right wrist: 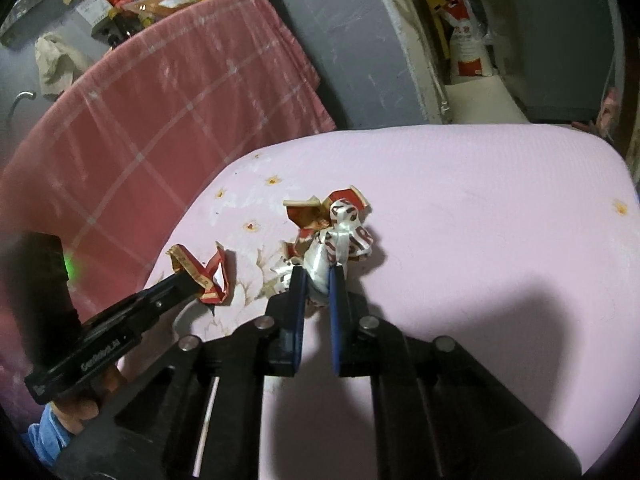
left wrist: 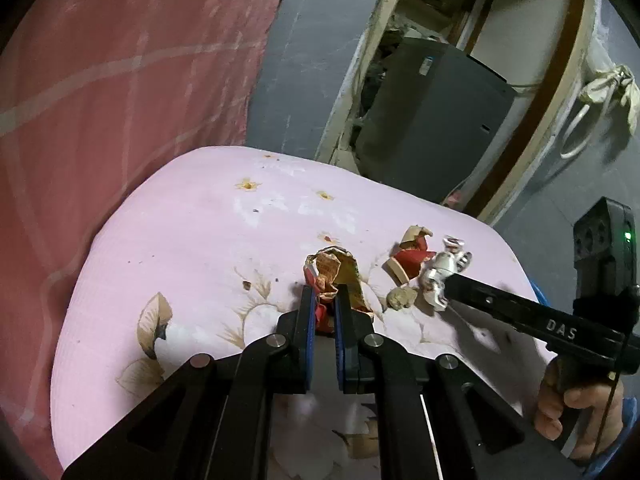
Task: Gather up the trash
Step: 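Grasp a red-gold wrapper with the left tool while the right tool grasps a red-white wrapper, then lift both wrappers and carry them over the blue basin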
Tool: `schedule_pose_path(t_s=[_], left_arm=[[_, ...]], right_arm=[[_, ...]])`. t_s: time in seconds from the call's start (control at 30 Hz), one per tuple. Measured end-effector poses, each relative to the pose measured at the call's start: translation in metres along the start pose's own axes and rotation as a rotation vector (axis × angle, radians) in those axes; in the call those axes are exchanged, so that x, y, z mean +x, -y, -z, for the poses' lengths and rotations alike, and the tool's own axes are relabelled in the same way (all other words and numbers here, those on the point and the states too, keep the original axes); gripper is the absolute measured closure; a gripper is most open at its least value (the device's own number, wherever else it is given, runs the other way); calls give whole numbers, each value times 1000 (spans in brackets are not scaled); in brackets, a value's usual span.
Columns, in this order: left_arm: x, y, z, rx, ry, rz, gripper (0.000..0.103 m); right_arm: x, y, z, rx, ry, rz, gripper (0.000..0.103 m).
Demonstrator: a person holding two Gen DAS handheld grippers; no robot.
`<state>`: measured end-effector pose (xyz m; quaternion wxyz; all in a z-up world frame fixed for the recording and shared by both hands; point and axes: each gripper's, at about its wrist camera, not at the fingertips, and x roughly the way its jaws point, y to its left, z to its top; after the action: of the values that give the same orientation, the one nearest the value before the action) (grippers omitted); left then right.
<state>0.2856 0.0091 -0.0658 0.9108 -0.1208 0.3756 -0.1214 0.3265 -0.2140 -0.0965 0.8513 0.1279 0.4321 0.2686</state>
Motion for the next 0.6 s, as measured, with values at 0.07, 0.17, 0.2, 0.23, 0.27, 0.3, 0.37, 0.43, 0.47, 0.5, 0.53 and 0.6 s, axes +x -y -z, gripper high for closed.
schedule_pose_path(t_s=[0.07,0.17,0.2,0.23,0.27,0.3,0.37,0.43,0.47,0.5,0.53,0.6], left_arm=[[0,4,2,8,1,5,97],[0,10,4,29,3,14,97],[1,12,4,35,5,19,97],[0,14,5,40,7,24,97],[0,17,6,47,12,32,97],[-2,20,7,56,21,39,97],[-5,27,8,75,40,52,97],[-10,35,9,93,68,64,97],[-13,40,9,103,86,72,97],[-17,45,8,112,105,77,97],[-19,49,7,120,119,83,97],[-28,62,6,140,167,103,97]], right_arm=[[-8,1,4,2,12,4,92],[-22,1,11,-22,38,44,92],[-26,0,14,-37,49,64,92],[-31,0,16,-50,60,78,92],[-35,1,18,-57,70,85,92],[-38,1,20,-61,83,88,92],[-46,0,24,-69,117,92,92],[-56,-4,27,-92,161,107,92],[-61,-6,28,-103,181,113,92],[-68,-9,29,-117,213,121,92],[-75,-12,30,-128,242,128,92],[-91,-18,30,-147,303,145,92]])
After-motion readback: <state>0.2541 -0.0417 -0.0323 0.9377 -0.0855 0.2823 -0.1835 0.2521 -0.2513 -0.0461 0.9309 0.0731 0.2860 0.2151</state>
